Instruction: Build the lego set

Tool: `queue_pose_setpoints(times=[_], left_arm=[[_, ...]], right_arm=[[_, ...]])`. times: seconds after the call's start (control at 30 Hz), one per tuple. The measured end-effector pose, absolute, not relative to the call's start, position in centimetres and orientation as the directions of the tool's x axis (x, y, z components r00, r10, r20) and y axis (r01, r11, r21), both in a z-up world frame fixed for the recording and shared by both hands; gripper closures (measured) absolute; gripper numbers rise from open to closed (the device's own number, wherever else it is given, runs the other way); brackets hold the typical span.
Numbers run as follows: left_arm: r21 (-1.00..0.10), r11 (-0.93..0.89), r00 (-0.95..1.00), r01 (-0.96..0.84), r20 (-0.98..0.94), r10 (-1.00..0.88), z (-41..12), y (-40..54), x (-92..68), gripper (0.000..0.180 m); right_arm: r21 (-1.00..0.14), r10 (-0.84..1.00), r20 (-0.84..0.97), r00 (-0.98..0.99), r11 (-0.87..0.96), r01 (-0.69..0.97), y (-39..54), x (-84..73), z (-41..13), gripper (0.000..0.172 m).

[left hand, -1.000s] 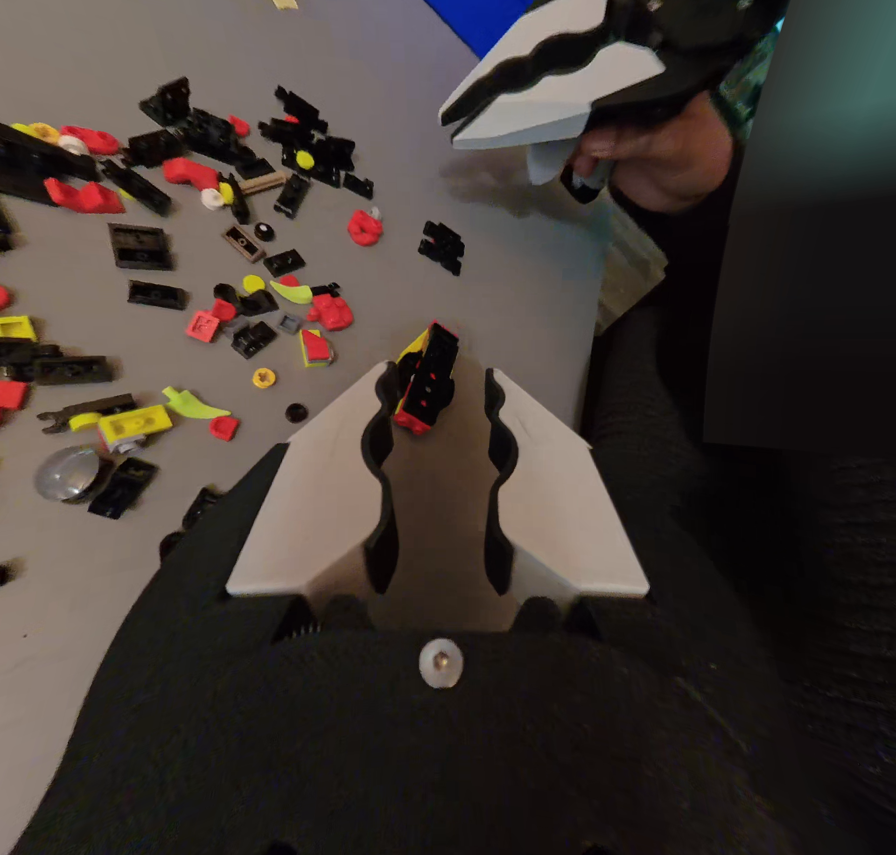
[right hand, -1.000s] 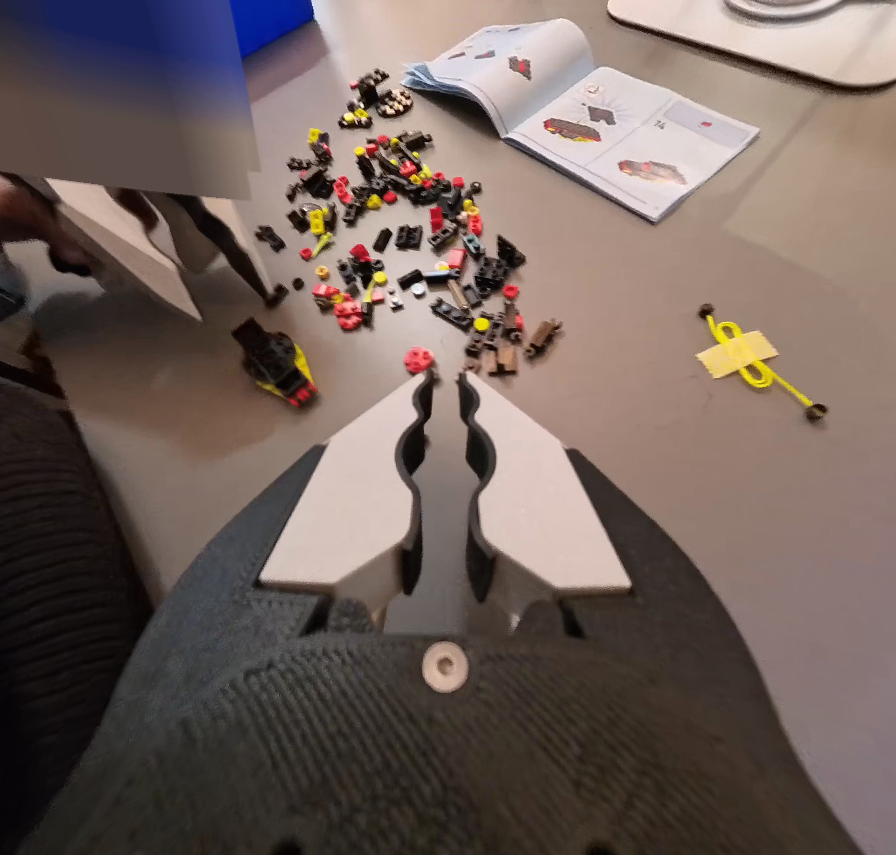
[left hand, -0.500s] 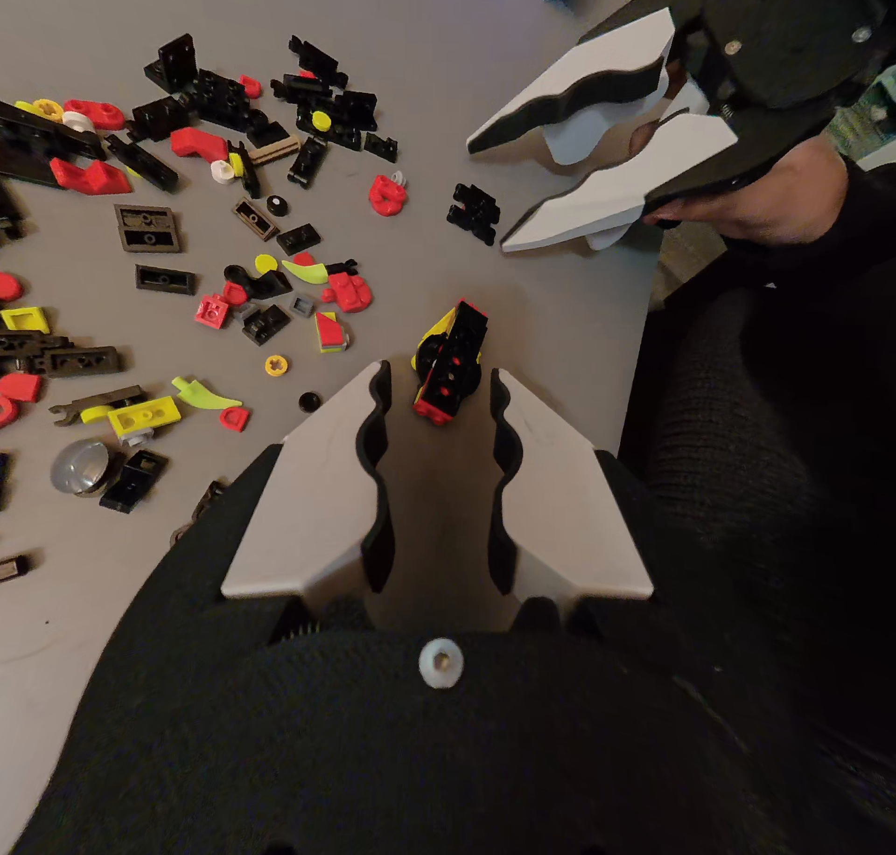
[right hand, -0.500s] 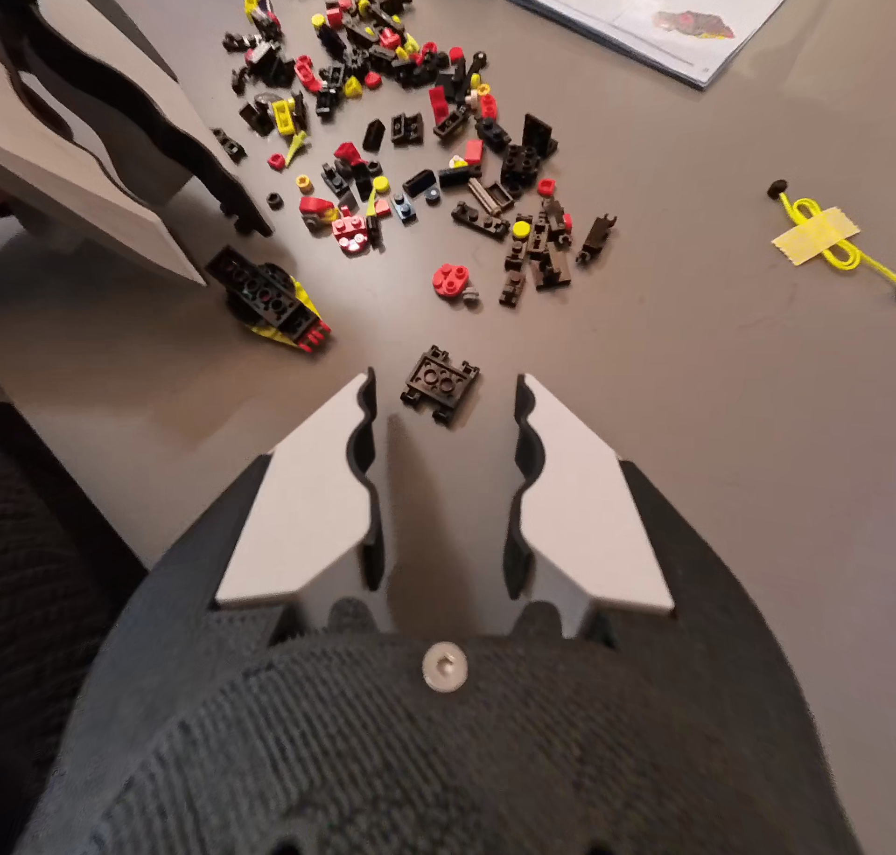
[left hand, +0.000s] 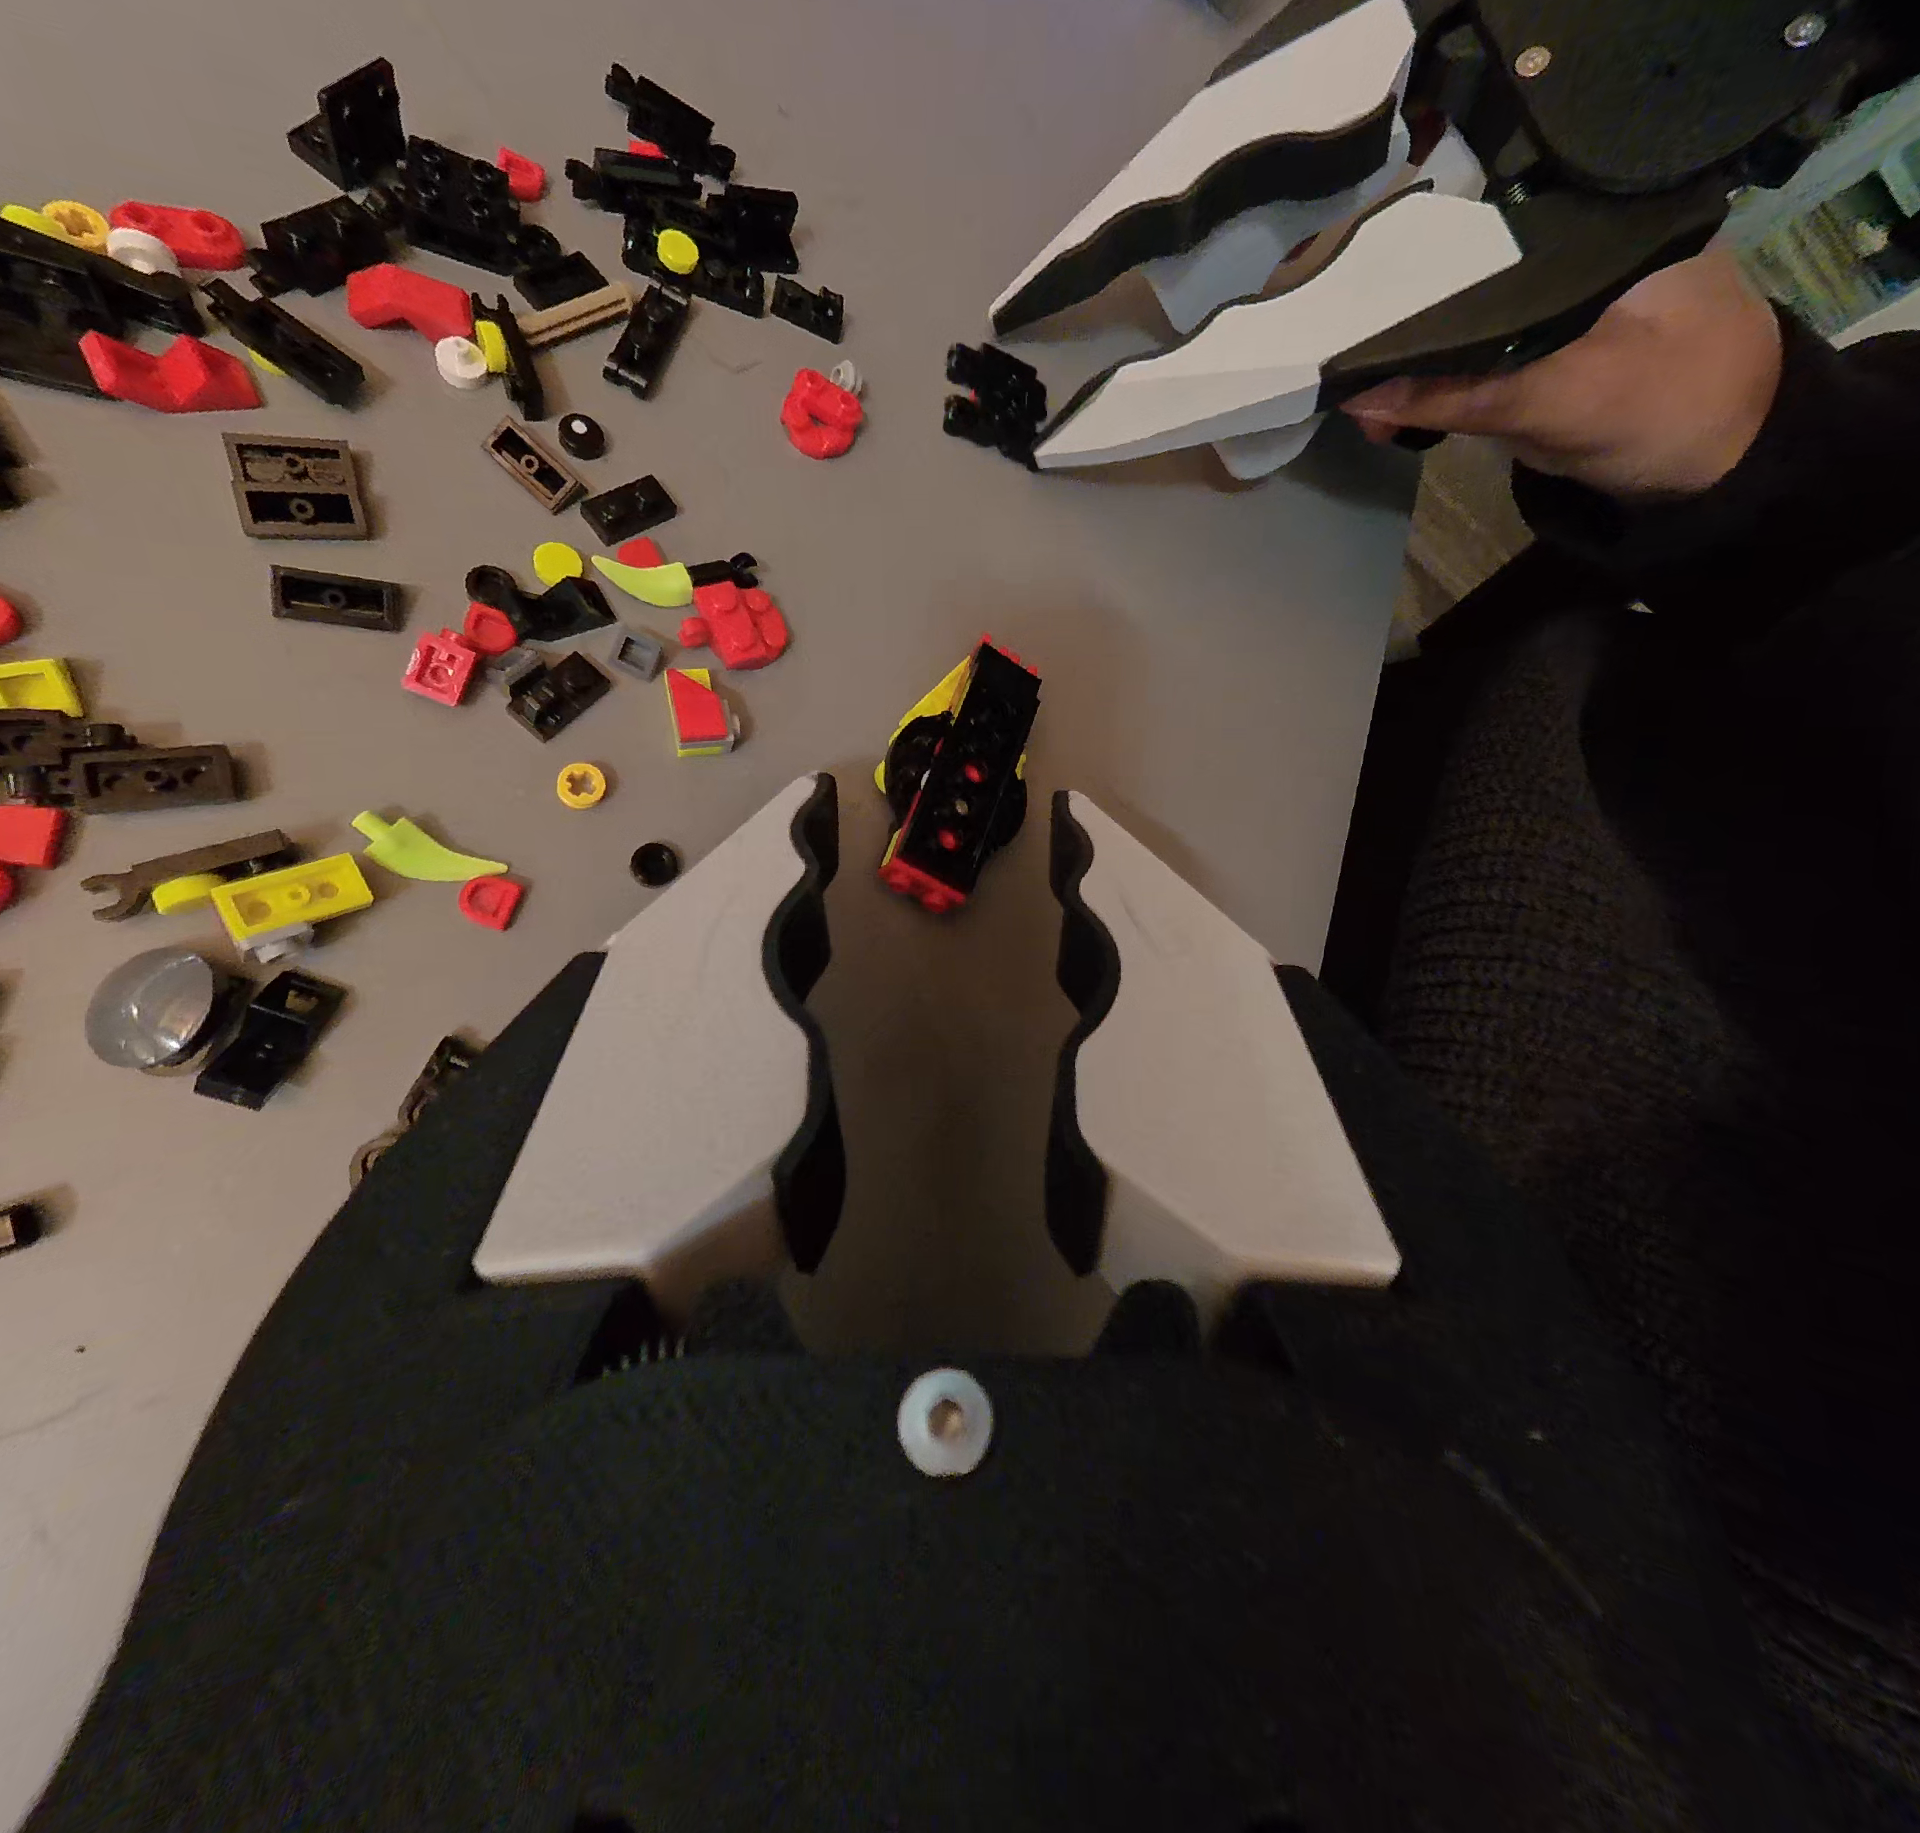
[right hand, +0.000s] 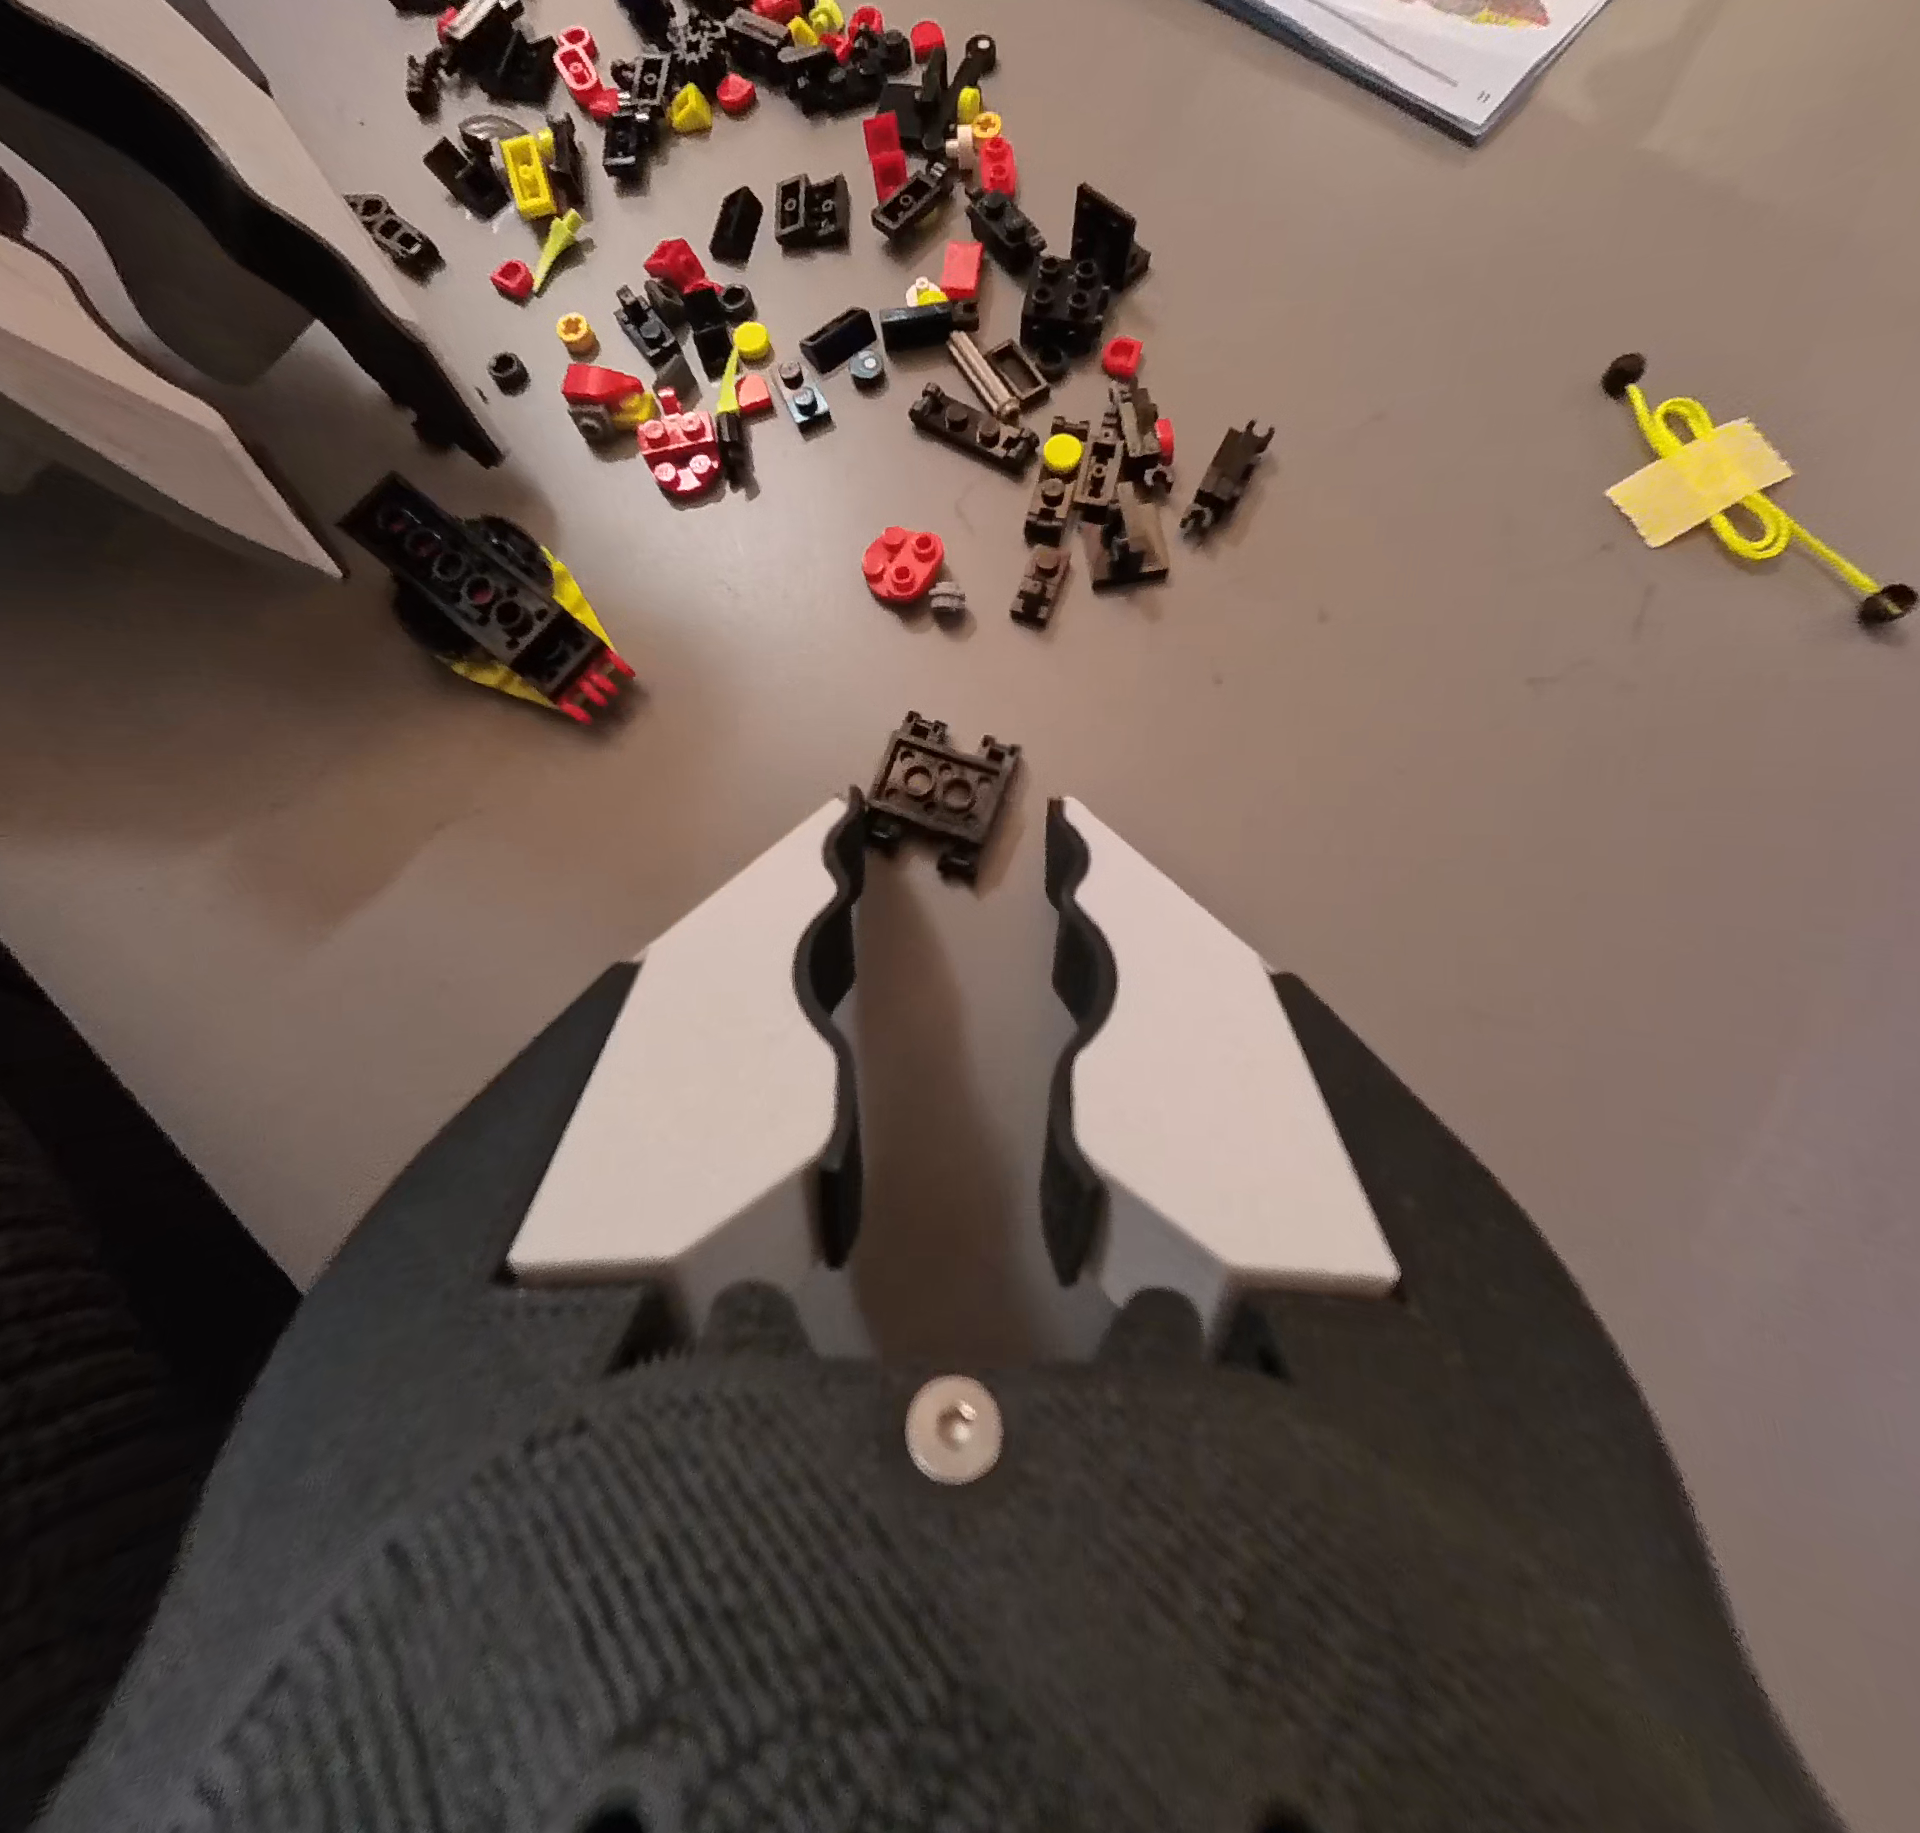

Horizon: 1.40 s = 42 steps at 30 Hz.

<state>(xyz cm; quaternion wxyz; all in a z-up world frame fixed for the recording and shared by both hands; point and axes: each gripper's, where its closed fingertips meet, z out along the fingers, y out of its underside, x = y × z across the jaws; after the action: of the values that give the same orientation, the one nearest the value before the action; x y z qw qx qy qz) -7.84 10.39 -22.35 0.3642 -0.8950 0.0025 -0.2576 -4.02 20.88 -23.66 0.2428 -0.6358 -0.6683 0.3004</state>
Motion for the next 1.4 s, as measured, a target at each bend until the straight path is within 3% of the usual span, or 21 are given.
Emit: queue_pose_setpoints(times=[0.43, 0.8, 1.1, 1.4], left_arm=[[-0.646, -0.742, 0.865, 0.178, 0.462, -0.195, -22.6, 10.4, -7.7, 0.142], [-0.638, -0.751, 0.866, 0.170, 0.460, -0.195, -22.8, 10.3, -7.6, 0.142], [-0.639, -0.751, 0.866, 0.167, 0.459, -0.198, -22.7, 10.3, -7.5, 0.142], [-0.640, -0.749, 0.864, 0.169, 0.462, -0.200, -22.7, 10.3, -7.5, 0.142]], right_arm=[[-0.701, 0.990, -0.106, -0.091, -0.009, 0.713, 20.3, -4.3, -23.9, 0.148], [-0.702, 0.984, -0.131, -0.123, -0.005, 0.712, 19.3, -4.3, -23.8, 0.148], [-0.677, 0.968, -0.179, -0.175, 0.008, 0.736, 18.2, -3.4, -23.7, 0.136], [-0.654, 0.951, -0.225, -0.214, 0.015, 0.756, 17.4, -2.7, -23.7, 0.144]])
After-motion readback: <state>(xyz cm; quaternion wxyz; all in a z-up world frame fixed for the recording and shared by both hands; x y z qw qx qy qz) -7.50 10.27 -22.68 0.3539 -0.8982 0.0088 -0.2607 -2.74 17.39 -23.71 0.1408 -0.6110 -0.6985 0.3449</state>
